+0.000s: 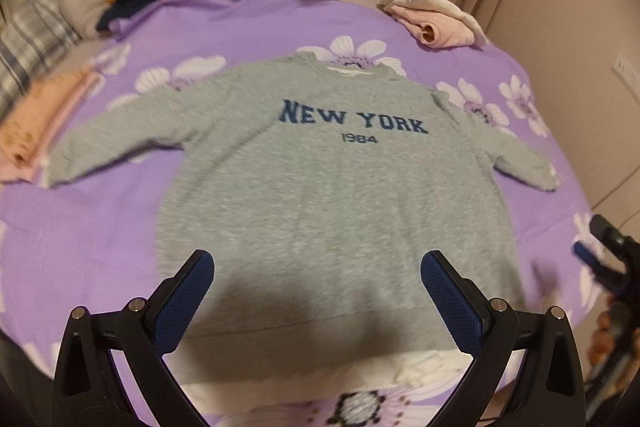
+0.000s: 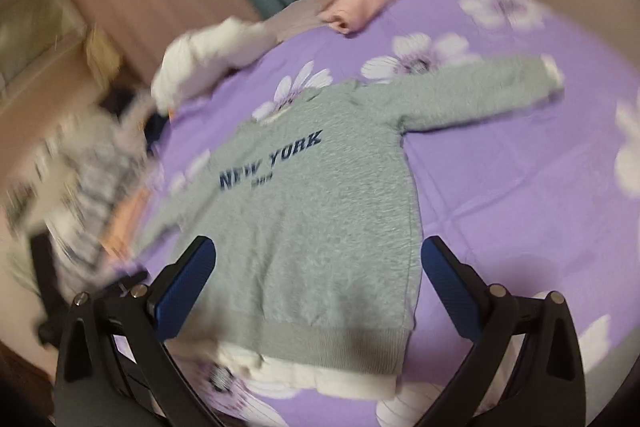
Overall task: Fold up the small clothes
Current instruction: 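Grasp the grey sweatshirt's sleeve cuff with the right gripper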
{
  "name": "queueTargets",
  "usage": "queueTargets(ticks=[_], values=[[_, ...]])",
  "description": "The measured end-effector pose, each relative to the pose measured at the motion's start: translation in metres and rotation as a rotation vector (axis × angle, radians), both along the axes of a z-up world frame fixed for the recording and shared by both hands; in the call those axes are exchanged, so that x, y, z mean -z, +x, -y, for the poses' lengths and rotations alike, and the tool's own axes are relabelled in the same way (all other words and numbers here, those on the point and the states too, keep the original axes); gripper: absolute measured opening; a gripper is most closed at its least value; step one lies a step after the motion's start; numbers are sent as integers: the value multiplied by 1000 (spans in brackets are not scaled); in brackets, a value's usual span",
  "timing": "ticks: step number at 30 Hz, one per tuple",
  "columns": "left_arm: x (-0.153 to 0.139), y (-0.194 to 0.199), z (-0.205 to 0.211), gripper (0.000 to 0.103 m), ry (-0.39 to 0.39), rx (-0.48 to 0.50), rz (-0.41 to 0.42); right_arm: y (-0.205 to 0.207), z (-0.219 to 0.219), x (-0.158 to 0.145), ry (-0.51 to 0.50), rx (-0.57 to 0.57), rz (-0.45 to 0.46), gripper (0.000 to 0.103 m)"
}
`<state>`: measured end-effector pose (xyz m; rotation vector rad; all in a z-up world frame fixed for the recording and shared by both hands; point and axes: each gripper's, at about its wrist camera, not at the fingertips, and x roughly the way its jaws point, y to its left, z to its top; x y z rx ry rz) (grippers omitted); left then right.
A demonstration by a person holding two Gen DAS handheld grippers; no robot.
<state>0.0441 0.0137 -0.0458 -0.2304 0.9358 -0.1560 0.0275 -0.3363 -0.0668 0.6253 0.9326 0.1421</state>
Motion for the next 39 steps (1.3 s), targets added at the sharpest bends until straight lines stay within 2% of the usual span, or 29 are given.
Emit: queueTargets(ticks=[2,4,6,8,12,22,24,25,27,29,31,36,39], values=[[6,8,-5,102,-44,-6,11,3,20,11,19,76,-58,103],[12,18,-10,102,-78,-23,11,11,42,22,15,153,-70,103],[16,25,-15,102,-109,-37,9,21,59,31,39,199,-31,103],[19,33,-18,102,-120,-49,8,34,79,41,91,259,-31,103],[23,48,-21,102,-122,-65,-5,62,112,57,162,346,20,100],[35,77,-22,102,-76,-96,-53,138,166,73,168,480,32,87],[37,79,-22,102,-66,-99,-61,146,174,75,176,493,44,83],[39,81,-22,102,-61,-103,-68,150,177,76,175,507,42,77],[42,83,-23,102,-55,-111,-85,150,186,83,175,532,37,61],[45,85,-27,102,-54,-122,-102,152,192,86,170,553,22,33],[47,85,-32,102,-51,-138,-115,152,198,88,159,551,16,20],[53,82,-50,102,-52,-185,-149,151,188,72,31,503,9,18],[54,76,-63,102,-66,-204,-157,154,176,45,-31,473,40,18]])
